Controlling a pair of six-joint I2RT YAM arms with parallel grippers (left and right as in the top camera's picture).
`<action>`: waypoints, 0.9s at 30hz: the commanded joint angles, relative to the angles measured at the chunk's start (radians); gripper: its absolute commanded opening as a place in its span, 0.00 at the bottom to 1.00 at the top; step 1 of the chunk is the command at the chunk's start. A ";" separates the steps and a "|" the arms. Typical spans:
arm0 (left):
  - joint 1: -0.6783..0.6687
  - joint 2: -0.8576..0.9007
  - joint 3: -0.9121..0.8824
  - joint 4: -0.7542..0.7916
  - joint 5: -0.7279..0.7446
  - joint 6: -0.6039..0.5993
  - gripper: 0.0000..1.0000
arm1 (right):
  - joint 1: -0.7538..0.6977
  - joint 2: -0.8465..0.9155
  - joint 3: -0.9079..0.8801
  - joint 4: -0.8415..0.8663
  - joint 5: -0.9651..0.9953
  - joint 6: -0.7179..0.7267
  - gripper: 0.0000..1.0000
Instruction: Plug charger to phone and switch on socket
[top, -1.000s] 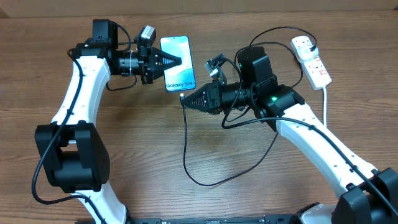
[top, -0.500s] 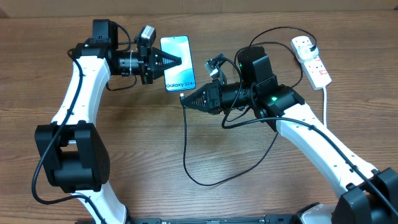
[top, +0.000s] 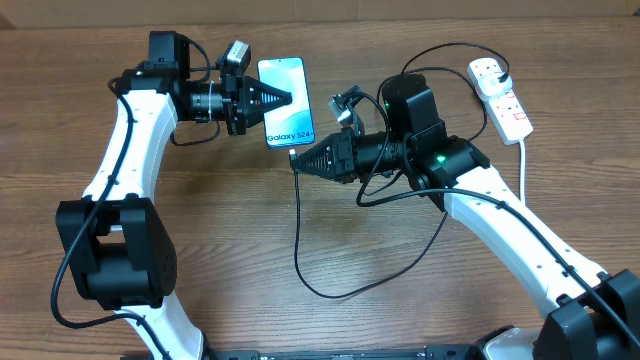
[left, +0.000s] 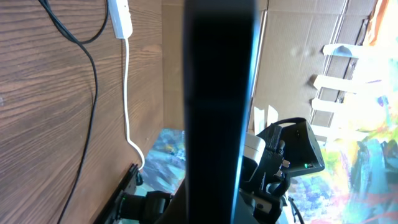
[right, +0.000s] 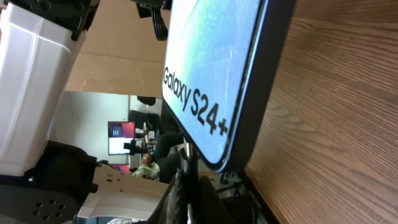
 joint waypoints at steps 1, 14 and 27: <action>0.003 -0.007 0.009 0.005 0.057 0.038 0.04 | 0.001 -0.011 0.008 0.014 0.005 -0.006 0.04; 0.003 -0.007 0.009 0.004 0.098 0.045 0.04 | 0.001 -0.011 0.008 0.021 0.009 -0.007 0.04; 0.004 -0.007 0.009 0.012 0.097 0.045 0.04 | 0.001 -0.011 0.008 0.020 -0.015 -0.006 0.04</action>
